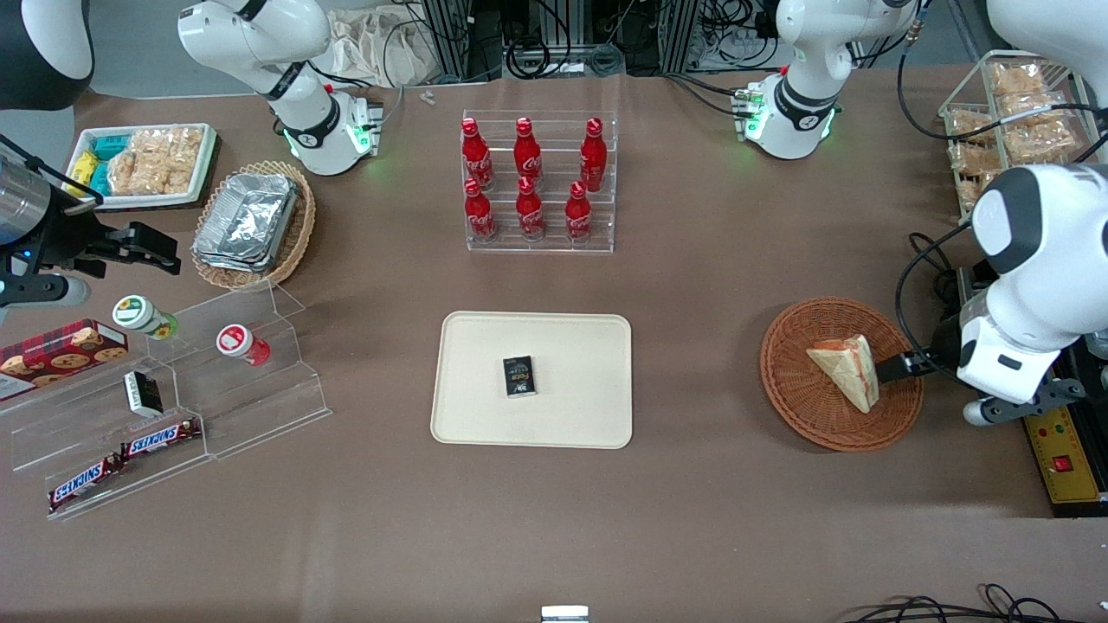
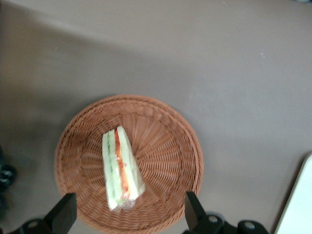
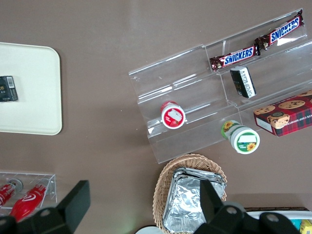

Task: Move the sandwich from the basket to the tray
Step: 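Lower the left gripper over the wrapped sandwich in the wicker basket, then close the left gripper on the sandwich's wrapped end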

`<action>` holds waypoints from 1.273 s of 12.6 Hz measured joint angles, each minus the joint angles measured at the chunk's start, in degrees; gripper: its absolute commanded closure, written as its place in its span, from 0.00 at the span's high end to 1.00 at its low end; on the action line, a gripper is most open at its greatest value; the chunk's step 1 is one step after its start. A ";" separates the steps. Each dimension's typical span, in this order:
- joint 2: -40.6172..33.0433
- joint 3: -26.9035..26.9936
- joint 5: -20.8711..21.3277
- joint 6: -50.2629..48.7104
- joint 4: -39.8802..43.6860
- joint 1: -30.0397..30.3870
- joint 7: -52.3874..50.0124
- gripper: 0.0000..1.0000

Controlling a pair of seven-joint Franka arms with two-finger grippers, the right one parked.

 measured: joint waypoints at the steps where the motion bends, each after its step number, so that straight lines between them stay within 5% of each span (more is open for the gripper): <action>1: 0.11 -0.01 -0.01 0.69 -0.81 0.06 -4.26 1.00; 16: 7.02 0.02 -0.02 5.70 -1.29 0.12 -26.24 1.00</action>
